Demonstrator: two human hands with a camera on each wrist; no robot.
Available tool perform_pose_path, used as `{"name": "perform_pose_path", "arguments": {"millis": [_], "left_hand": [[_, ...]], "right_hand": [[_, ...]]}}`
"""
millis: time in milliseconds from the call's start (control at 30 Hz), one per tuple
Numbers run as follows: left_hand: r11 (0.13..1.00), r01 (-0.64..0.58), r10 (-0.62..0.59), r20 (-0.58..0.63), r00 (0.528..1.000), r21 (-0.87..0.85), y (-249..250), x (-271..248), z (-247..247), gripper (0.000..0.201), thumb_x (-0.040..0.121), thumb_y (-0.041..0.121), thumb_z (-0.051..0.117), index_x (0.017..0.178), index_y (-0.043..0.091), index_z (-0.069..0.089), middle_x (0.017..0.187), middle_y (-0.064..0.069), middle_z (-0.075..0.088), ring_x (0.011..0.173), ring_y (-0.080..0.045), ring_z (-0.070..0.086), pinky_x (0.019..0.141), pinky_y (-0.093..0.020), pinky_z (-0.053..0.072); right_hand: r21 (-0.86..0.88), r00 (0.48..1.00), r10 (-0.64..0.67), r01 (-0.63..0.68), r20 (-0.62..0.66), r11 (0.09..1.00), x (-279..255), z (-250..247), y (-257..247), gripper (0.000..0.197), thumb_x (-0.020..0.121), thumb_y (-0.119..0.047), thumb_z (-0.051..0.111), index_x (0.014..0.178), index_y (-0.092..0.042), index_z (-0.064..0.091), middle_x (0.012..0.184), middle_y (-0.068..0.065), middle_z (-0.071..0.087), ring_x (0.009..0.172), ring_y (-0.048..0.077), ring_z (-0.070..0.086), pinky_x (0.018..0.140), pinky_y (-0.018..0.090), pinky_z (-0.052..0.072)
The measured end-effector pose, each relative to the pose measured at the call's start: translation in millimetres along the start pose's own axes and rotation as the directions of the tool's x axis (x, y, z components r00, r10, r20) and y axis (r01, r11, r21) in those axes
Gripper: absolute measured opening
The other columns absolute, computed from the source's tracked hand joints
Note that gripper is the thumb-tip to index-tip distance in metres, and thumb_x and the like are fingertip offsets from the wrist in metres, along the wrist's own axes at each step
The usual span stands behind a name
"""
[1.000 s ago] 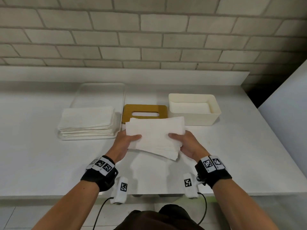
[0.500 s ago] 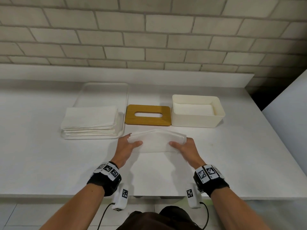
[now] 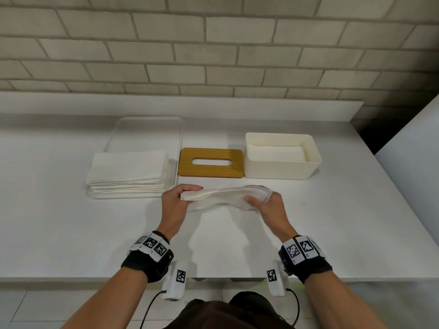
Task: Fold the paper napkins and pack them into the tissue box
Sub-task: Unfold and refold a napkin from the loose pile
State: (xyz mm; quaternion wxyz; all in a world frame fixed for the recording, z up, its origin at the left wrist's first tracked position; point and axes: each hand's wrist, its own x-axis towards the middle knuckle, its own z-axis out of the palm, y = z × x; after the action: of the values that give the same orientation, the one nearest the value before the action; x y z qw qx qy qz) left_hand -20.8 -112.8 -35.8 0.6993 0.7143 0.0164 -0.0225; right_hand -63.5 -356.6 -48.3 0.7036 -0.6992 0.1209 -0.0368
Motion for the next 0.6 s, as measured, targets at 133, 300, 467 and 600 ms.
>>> {"name": "perform_pose_path", "arguments": {"millis": [133, 300, 467, 600], "left_hand": [[0.993, 0.031, -0.03, 0.008, 1.0, -0.113, 16, 8, 1, 0.025, 0.074, -0.012, 0.069, 0.091, 0.005, 0.073, 0.096, -0.011, 0.073, 0.089, -0.019, 0.069, 0.082, -0.03, 0.056], [0.967, 0.173, -0.167, 0.047, 0.985, -0.187, 16, 12, -1, 0.027, 0.076, -0.005, 0.073, 0.102, 0.002, 0.071, 0.102, -0.015, 0.074, 0.092, -0.031, 0.07, 0.088, -0.043, 0.055], [0.976, 0.138, -0.134, 0.03, 0.99, -0.167, 1, 4, -2, 0.023, 0.074, -0.011, 0.072, 0.083, 0.011, 0.072, 0.084, -0.004, 0.071, 0.088, -0.021, 0.064, 0.085, -0.031, 0.049], [0.974, 0.182, -0.183, 0.007, 0.983, -0.138, -19, -1, -7, 0.026, 0.072, -0.014, 0.072, 0.084, 0.009, 0.071, 0.083, -0.005, 0.069, 0.083, -0.019, 0.062, 0.074, -0.023, 0.049]], "right_hand": [[0.101, 0.994, 0.052, -0.062, 0.096, 0.993, 3, -6, -8, 0.042, 0.078, -0.005, 0.078, 0.117, -0.017, 0.067, 0.104, 0.002, 0.075, 0.099, 0.016, 0.071, 0.073, 0.026, 0.058], [0.102, 0.985, 0.162, -0.167, 0.055, 0.981, 8, -8, -5, 0.033, 0.075, -0.014, 0.081, 0.106, -0.007, 0.07, 0.102, 0.012, 0.075, 0.101, 0.032, 0.07, 0.088, 0.047, 0.057], [0.07, 0.996, 0.073, -0.076, 0.044, 0.995, 6, -4, -13, 0.019, 0.079, -0.013, 0.078, 0.098, -0.009, 0.074, 0.095, 0.008, 0.077, 0.092, 0.024, 0.073, 0.084, 0.038, 0.058], [-0.012, 0.993, 0.039, -0.038, 0.107, 0.999, -1, 0, -3, 0.018, 0.08, -0.01, 0.077, 0.098, -0.012, 0.076, 0.095, 0.003, 0.077, 0.088, 0.016, 0.073, 0.079, 0.025, 0.056]]}}
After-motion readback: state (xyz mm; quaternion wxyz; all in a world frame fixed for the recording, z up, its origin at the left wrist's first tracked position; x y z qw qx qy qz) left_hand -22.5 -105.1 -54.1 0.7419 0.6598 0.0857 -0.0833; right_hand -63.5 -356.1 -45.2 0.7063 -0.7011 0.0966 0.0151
